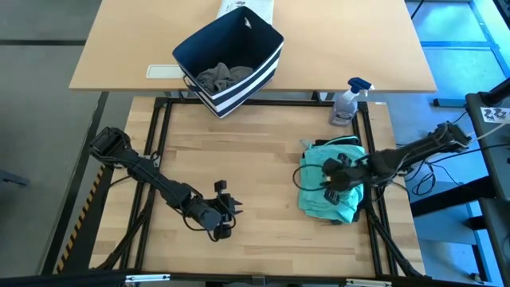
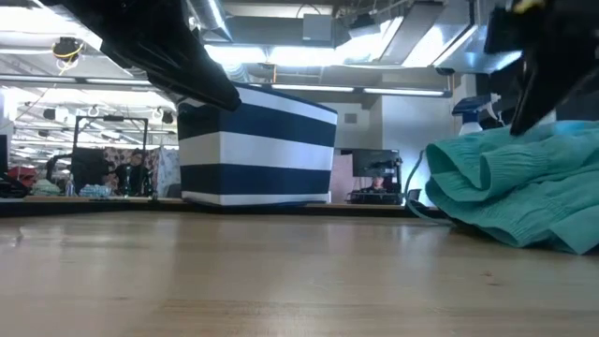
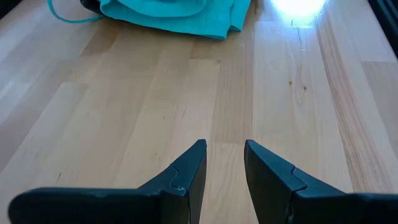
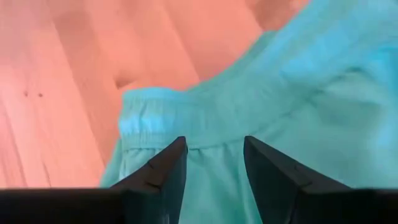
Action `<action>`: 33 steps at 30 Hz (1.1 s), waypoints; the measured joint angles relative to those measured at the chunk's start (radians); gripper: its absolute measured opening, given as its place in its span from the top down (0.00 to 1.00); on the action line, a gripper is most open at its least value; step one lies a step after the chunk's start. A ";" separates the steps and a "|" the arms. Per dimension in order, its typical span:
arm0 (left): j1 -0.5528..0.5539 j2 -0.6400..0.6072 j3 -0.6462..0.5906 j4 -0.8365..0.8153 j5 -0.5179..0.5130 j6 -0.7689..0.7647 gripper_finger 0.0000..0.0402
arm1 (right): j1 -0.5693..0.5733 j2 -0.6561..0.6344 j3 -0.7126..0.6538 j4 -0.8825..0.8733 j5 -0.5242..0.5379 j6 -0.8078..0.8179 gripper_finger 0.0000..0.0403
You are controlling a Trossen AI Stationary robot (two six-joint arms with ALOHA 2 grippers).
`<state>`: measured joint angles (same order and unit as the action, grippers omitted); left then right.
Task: Fold Laundry from Bin
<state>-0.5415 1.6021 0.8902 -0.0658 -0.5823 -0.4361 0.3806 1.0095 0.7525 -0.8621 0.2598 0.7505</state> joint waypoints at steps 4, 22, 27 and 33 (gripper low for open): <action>-0.002 0.000 0.000 0.000 0.000 0.000 0.74 | 0.047 -0.035 0.062 -0.202 0.043 0.103 0.61; 0.265 0.000 0.000 0.337 0.264 0.278 0.74 | 0.493 -0.026 0.075 -0.382 0.287 0.636 0.61; 0.394 0.000 0.000 0.370 0.365 0.345 0.74 | 0.594 -0.019 0.075 -0.550 0.369 0.837 0.63; 0.471 0.000 0.000 0.365 0.423 0.387 0.74 | 0.615 0.026 0.075 -0.691 0.217 1.004 0.78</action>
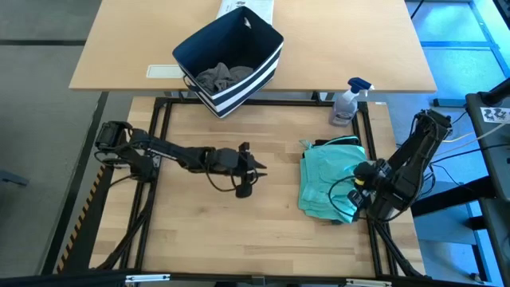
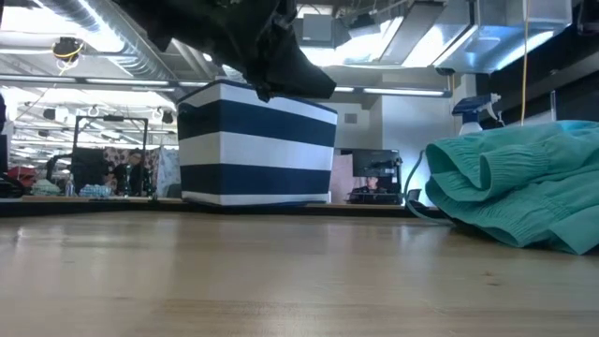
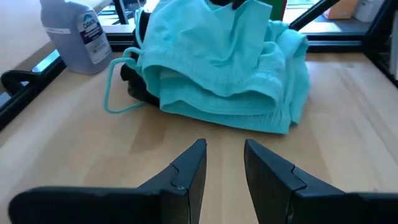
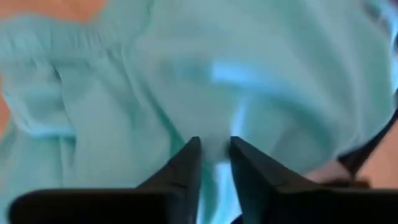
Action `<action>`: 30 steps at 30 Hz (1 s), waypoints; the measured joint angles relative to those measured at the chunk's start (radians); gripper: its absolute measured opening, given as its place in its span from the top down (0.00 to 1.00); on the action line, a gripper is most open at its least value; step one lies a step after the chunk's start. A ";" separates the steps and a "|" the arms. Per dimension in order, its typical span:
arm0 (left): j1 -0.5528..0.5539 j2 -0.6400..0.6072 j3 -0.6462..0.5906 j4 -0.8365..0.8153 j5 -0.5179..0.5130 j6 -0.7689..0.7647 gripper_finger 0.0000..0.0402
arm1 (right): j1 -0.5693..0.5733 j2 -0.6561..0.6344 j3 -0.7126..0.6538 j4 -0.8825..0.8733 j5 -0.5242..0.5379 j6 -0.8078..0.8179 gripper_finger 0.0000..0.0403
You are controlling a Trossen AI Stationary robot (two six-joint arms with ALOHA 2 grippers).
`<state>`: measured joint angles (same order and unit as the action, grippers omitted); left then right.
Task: Fold Laundry from Bin
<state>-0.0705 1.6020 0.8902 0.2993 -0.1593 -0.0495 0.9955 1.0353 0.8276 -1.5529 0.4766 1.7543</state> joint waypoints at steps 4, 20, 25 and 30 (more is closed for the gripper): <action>0.012 0.000 0.000 -0.003 0.017 0.020 0.74 | 0.000 0.015 0.000 0.094 -0.096 -0.035 0.90; -0.016 0.000 0.000 -0.018 0.020 0.036 0.74 | -0.001 0.226 -0.112 0.344 -0.153 -0.017 0.95; -0.042 0.000 0.000 -0.021 0.020 0.036 0.74 | -0.001 0.198 -0.079 0.293 -0.101 0.022 0.95; -0.056 0.000 0.000 -0.022 0.020 0.036 0.74 | 0.000 0.140 0.095 0.123 0.042 0.003 0.95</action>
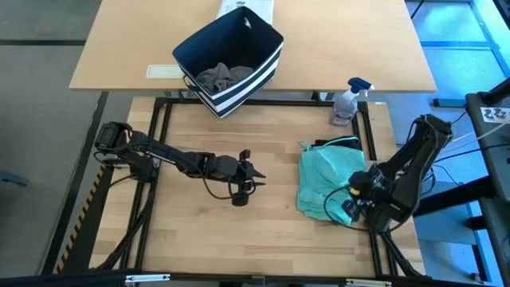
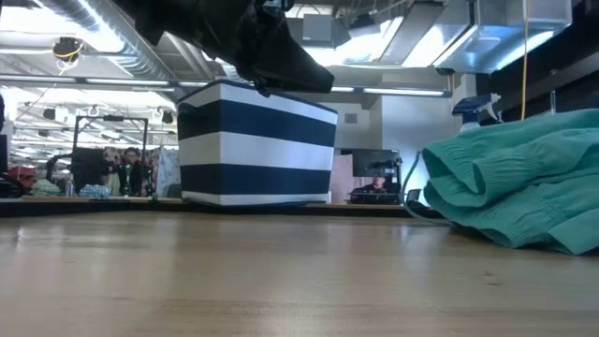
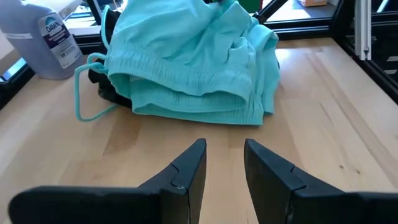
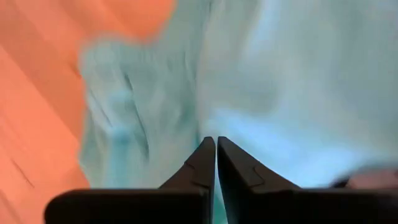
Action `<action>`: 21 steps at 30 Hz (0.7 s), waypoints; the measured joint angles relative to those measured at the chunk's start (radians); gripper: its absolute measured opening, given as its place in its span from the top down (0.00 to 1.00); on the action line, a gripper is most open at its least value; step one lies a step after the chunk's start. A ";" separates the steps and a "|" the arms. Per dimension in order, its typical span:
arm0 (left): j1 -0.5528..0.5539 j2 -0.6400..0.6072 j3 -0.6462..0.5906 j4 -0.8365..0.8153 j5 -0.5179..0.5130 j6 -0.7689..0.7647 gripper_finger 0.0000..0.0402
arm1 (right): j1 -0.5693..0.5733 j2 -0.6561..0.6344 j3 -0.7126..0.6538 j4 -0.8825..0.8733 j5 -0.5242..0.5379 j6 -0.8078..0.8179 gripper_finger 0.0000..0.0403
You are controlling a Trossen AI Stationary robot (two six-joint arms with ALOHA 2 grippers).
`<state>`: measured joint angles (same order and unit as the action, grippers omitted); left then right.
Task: Fold Laundry from Bin
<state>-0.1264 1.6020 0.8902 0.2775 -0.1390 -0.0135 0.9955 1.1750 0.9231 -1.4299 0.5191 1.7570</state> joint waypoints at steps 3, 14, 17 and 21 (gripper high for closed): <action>-0.001 0.000 0.000 0.000 0.000 0.000 0.74 | -0.002 -0.010 0.078 -0.138 0.107 0.000 0.95; -0.001 0.000 0.000 -0.001 0.000 0.005 0.74 | -0.324 -0.059 -0.103 -0.123 0.100 -0.051 0.99; -0.001 0.000 0.000 0.000 0.000 0.006 0.74 | -0.406 -0.060 -0.192 -0.030 0.108 -0.049 0.99; 0.000 0.000 0.000 -0.001 0.000 0.008 0.74 | -0.533 -0.052 -0.289 0.086 0.130 -0.158 0.99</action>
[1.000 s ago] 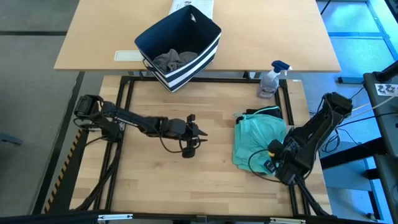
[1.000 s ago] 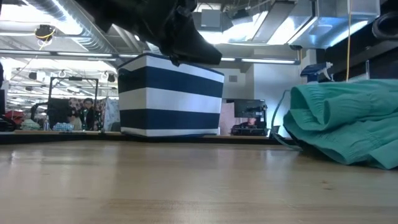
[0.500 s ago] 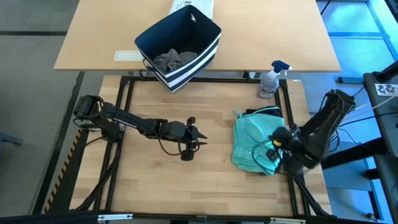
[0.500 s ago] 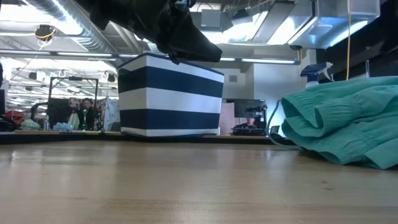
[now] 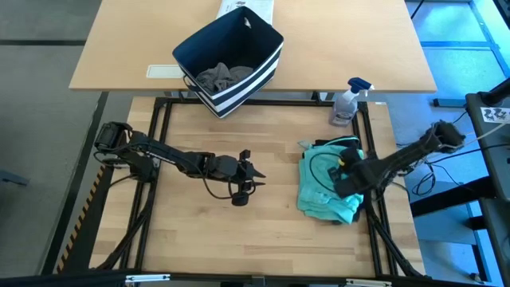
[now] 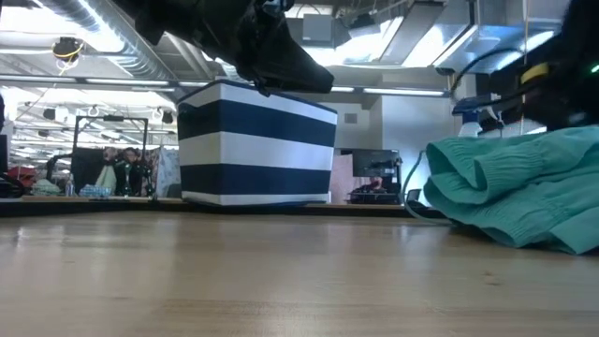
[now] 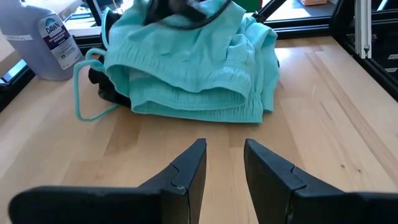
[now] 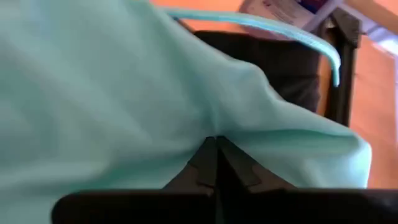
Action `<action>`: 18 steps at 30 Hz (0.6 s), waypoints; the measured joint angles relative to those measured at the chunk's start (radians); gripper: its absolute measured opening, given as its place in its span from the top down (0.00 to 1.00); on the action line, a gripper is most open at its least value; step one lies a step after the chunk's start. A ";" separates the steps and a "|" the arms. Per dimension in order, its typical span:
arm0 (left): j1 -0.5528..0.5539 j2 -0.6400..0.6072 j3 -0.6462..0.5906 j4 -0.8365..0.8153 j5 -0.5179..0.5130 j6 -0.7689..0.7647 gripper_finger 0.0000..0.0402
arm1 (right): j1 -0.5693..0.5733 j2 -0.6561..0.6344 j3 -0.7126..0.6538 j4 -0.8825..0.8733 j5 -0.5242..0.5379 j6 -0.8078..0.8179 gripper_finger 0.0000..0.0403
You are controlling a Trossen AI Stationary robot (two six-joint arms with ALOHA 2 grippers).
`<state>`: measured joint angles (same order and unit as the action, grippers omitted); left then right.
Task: Fold Laundry from Bin
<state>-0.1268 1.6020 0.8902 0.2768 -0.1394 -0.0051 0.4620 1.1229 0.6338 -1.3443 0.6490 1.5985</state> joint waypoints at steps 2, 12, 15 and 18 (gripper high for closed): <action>0.000 0.000 0.000 0.000 0.000 0.000 0.74 | -0.071 0.001 -0.024 0.027 0.024 -0.024 0.98; 0.000 0.000 0.000 -0.007 0.000 0.000 0.74 | -0.263 -0.002 -0.100 0.236 0.011 -0.208 0.98; -0.002 0.000 0.000 -0.008 0.000 -0.001 0.74 | -0.260 -0.014 -0.074 0.268 0.040 -0.250 0.98; -0.010 0.000 0.000 -0.008 0.000 -0.001 0.74 | -0.260 -0.047 -0.017 0.217 0.077 -0.250 0.98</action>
<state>-0.1371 1.6020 0.8902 0.2691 -0.1399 -0.0059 0.2024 1.0764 0.6168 -1.1278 0.7258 1.3487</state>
